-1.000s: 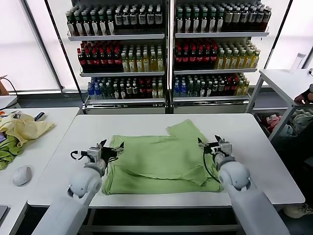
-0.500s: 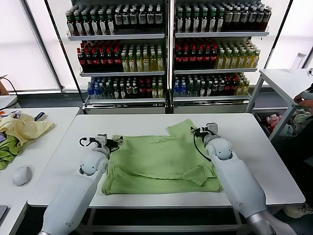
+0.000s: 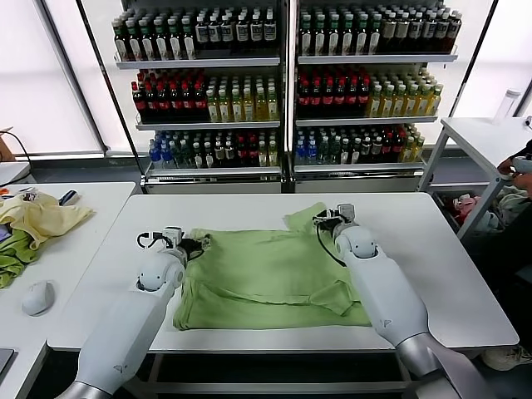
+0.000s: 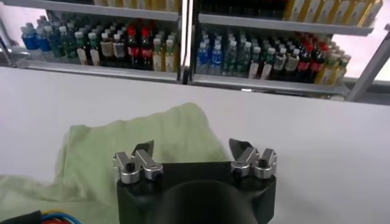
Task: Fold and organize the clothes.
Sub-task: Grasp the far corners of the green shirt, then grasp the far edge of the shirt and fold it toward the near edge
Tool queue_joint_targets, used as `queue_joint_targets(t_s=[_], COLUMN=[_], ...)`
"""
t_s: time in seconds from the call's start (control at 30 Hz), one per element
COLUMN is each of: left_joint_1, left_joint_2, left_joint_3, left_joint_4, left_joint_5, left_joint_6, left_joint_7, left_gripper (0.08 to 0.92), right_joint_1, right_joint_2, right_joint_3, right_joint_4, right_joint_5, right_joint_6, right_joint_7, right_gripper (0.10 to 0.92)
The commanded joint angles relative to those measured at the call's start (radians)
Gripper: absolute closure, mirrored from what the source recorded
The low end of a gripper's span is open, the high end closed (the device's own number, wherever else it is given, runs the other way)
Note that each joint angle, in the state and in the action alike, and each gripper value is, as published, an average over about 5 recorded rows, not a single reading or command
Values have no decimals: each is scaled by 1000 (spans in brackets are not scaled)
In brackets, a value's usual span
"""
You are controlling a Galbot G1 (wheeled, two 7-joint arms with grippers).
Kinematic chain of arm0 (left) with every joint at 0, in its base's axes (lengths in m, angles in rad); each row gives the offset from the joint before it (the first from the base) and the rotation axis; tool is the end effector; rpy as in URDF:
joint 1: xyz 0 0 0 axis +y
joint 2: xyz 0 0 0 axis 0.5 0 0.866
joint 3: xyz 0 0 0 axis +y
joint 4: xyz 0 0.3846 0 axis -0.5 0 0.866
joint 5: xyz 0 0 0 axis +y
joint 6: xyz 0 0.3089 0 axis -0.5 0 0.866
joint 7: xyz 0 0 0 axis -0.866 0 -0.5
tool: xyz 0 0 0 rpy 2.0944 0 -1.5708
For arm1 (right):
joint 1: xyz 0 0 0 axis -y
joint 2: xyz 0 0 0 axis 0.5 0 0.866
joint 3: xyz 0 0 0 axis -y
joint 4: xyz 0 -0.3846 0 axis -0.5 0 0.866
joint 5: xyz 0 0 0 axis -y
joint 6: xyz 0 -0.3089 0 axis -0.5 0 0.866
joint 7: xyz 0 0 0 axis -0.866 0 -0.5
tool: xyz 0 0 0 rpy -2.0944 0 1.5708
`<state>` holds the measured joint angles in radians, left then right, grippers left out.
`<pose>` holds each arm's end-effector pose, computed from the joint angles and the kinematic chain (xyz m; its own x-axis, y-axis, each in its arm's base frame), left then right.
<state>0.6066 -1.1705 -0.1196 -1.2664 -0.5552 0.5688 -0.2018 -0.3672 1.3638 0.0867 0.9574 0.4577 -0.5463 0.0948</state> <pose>0.4518 0.0793 -0.3228 -0.8404 0.0139 0.5418 0.0609 0.9958 0.0689 0.5379 -0.0110 -0.3012 -0.8324 -0.1092 0.5433 -0.1412 0.9898 -0.0174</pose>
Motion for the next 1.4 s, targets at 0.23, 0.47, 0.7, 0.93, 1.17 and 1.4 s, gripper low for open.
queue_joint_targets(t_s=[0.23, 0.47, 0.7, 0.93, 1.17, 1.4], left_joint_1=[13, 30, 72, 139, 211, 301], left_joint_2=[13, 25, 55, 117, 153, 194], left_joint_3=[6, -4, -29, -56, -87, -111], left_joint_4=[5, -12, -110, -255, -400, -519], left_joint_5=[-47, -75, -120, -159, -187, -198], left_joint_6=[12, -4, -48, -63, -52, -28], left_joint_7=[21, 38, 39, 32, 21, 19], left_gripper=[510, 710, 877, 907, 907, 907], right_joint_1=[16, -10, -53, -128, -248, -419], right_joint_2=[20, 1, -40, -108, -175, -242], right_joint_3=[-3, -5, -3, 12, 53, 124], right_joint_4=[-62, -7, 138, 364, 548, 756], right_joint_5=[32, 40, 60, 102, 117, 93], right_joint_6=[-32, -1, 66, 67, 45, 27], right_joint_7=[-1, -9, 14, 31, 44, 53], right_gripper=[559, 758, 902, 912, 912, 912])
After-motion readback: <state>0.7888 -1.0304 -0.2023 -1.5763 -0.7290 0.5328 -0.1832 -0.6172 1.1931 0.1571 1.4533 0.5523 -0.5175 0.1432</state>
